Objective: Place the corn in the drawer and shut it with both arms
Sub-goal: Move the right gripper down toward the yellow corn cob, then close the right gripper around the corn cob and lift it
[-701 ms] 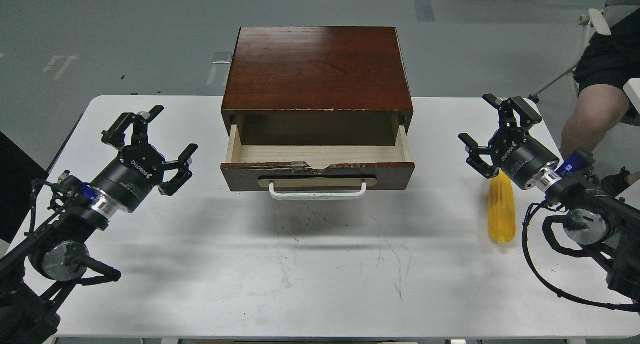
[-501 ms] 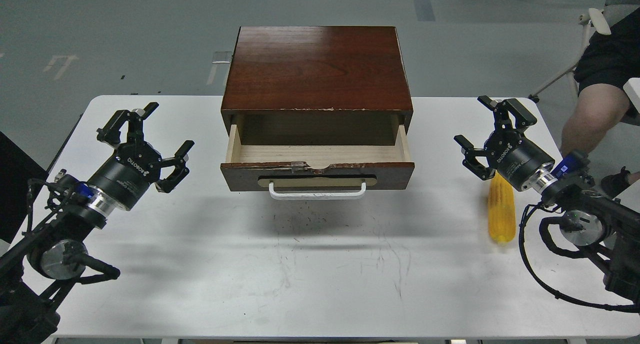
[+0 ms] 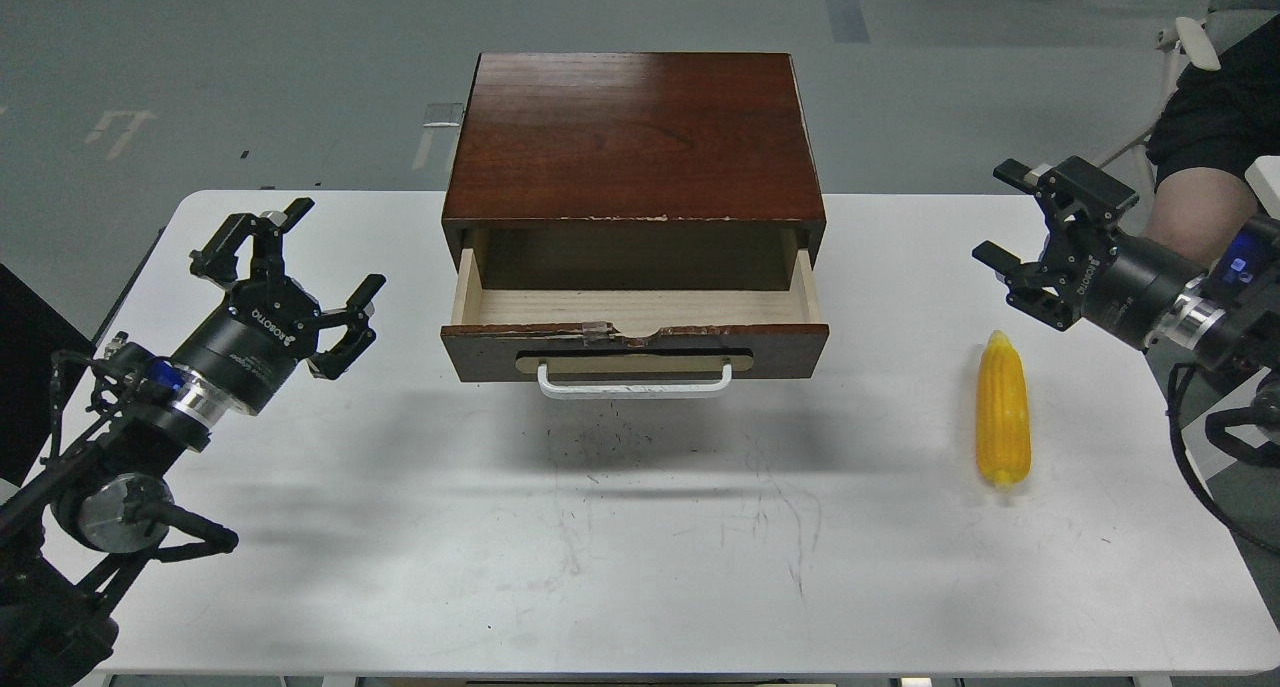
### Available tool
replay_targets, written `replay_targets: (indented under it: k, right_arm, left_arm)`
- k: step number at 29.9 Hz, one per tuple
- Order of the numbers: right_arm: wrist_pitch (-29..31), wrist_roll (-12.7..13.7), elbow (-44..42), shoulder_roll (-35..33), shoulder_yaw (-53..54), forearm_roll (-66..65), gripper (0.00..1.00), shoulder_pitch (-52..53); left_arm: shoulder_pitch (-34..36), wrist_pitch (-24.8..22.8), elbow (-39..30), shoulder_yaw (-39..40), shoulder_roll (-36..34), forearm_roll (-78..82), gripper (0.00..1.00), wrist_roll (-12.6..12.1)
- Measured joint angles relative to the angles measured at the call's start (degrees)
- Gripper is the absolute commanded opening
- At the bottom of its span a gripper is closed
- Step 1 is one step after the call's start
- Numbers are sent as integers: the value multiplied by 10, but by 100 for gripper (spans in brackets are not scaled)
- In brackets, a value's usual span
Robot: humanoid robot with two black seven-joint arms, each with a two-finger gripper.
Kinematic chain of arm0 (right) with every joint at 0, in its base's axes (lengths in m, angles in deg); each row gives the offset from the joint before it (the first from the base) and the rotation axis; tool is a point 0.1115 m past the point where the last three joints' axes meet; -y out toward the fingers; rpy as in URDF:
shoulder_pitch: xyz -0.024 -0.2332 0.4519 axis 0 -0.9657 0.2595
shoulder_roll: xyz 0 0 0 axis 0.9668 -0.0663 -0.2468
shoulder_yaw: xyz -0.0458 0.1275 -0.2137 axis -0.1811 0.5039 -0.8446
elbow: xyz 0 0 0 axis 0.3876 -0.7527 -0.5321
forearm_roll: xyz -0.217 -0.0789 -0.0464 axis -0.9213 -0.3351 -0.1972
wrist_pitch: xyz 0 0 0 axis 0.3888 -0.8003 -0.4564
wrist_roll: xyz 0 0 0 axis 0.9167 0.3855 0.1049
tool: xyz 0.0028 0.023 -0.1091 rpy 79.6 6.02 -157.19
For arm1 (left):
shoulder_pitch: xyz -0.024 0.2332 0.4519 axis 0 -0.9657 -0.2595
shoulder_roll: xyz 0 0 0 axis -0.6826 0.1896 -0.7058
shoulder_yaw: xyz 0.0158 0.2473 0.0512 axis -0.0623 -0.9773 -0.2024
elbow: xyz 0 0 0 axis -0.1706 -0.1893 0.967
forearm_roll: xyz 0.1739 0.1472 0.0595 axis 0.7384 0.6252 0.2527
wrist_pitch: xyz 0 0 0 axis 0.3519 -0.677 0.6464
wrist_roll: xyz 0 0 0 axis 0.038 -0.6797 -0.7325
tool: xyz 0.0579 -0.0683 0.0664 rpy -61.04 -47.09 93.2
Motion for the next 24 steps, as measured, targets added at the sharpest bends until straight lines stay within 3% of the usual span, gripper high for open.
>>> replay_targets:
  k: [5,9,16,24]
  right_arm:
    - [-11,0,12,-36,-15,-167,100,-3]
    - [-85,0,12,-41,-84,-271,100,-2]
    - [-192,0,6,-40,-223,-304,100,9]
    - [-204,0,-2,-31,-254,-308,100,11]
  left_arm:
    - [3,0,-3,-1,3,1,100,0]
    - [3,0,-5,-1,3,1,100,0]
    - [-3,0,-9,0,1,2,100,0]
    - [-3,0,-9,0,3,2,100,0]
